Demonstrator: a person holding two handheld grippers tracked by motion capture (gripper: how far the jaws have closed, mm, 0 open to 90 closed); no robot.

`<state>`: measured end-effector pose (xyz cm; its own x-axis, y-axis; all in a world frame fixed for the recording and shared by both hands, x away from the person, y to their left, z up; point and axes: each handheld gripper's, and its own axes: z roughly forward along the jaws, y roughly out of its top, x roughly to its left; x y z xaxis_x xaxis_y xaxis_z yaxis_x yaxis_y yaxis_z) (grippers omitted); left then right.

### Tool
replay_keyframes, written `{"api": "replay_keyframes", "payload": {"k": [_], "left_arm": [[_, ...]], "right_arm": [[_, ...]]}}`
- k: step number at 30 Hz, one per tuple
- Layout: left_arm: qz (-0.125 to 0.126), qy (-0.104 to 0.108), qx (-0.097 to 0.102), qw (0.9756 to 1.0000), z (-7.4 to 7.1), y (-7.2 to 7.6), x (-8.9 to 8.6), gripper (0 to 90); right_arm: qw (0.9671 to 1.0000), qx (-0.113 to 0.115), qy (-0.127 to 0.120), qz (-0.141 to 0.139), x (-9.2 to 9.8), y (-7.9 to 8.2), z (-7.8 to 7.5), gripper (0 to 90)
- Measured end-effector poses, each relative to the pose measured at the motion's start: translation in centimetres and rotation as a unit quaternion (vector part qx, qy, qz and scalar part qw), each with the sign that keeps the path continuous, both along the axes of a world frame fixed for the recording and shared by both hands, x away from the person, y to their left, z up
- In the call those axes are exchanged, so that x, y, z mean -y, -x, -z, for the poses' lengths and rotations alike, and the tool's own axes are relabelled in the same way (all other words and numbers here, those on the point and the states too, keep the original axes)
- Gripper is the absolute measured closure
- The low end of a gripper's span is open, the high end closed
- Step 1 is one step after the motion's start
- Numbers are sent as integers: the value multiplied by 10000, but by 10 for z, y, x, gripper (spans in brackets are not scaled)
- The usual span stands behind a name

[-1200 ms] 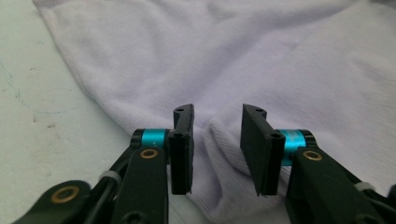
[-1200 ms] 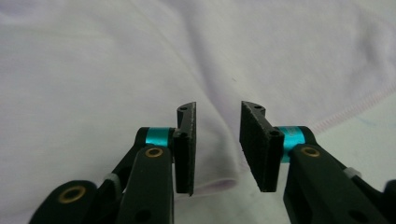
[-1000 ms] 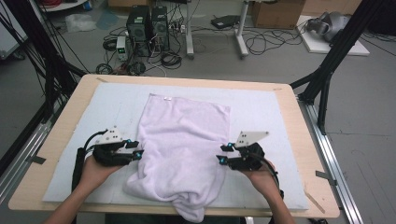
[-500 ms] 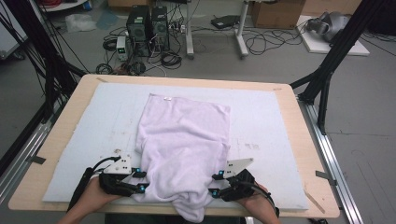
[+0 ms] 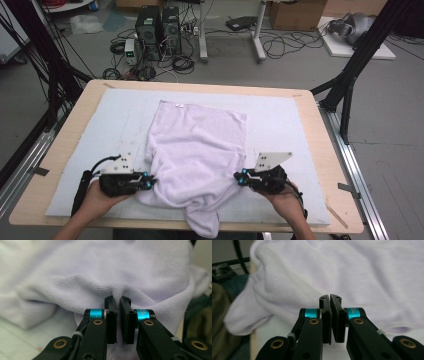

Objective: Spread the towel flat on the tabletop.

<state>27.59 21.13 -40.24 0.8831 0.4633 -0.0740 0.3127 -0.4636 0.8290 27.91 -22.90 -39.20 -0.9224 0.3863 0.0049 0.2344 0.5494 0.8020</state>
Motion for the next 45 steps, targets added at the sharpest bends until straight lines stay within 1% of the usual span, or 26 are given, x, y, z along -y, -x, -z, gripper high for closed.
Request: {"api": "replay_keyframes", "payload": {"k": [1,2,3,4,6,7,9,10,11,12,14,15,18,19,20,22,24,27,29,30,34,36,38,42,44,45], "left_arm": [[-167,42,1,9999,-3,-8,-1,843],[-519,127,-58,9986,-4,-25,0,842],[-519,127,-58,9986,-4,-25,0,841],[-691,126,-71,9975,-4,-34,1,840],[-901,42,-121,9958,0,-53,7,840],[-1057,-63,-175,9942,5,-69,14,840],[-1111,-54,-239,9935,8,-77,16,840],[-1273,-125,-256,9915,14,-90,21,840],[-1273,-125,-256,9915,14,-90,21,839],[-1326,-183,-283,9906,20,-98,24,835],[-1308,-187,-321,9907,22,-101,25,819],[-1311,-186,-320,9907,22,-102,25,819],[-1278,-93,-366,9911,17,-98,19,705],[-1243,-45,-357,9916,15,-96,16,636],[-1237,-25,-299,9919,11,-92,12,636],[-1169,61,-129,9930,4,-83,3,579],[-1119,67,-16,9937,-3,-74,-3,550],[-832,75,114,9964,-8,-59,-8,521],[-660,97,156,9976,-6,-49,-8,510],[-577,99,138,9982,-3,-45,-8,501],[-400,3,53,9992,17,-39,-5,486],[-436,-97,-9,9990,25,-41,0,475],[-452,-216,16,9987,30,-45,6,476],[-528,-359,-53,9979,37,-52,17,592],[-475,-482,-46,9977,38,-53,23,721],[-461,-544,-22,9974,38,-53,25,844]], "right_arm": [[9997,59,169,168,2,-15,-6,881],[9993,66,219,284,3,-23,-7,881],[9993,66,219,284,3,-23,-7,881],[9983,69,334,468,3,-41,-7,881],[9973,-40,328,657,3,-59,-3,881],[9964,-73,420,738,2,-67,0,881],[9950,-117,552,822,1,-76,4,881],[9927,-338,636,969,3,-94,16,880],[9927,-338,636,969,3,-94,16,880],[9905,-528,597,1123,5,-106,27,880],[9894,-658,563,1168,4,-112,35,875],[9894,-658,563,1168,4,-112,35,875],[9898,-554,609,1163,2,-110,34,814],[9911,-419,486,1165,3,-104,26,744],[9911,-419,486,1165,3,-104,26,744],[9936,-261,207,1082,6,-89,10,678],[9941,-219,186,1042,5,-82,5,652],[9966,-24,223,787,-2,-62,-8,621],[9981,28,71,606,-9,-48,-13,597],[9992,55,-61,387,-17,-34,-11,557],[9998,-129,-160,68,-30,-19,3,537],[9993,-319,23,-191,-45,-11,19,517],[9988,-396,71,-286,-49,-10,25,514],[9957,-763,297,-423,-63,-10,43,489],[9955,-757,395,-421,-66,-10,49,525],[9963,-680,359,-387,-66,-9,50,590]]}}
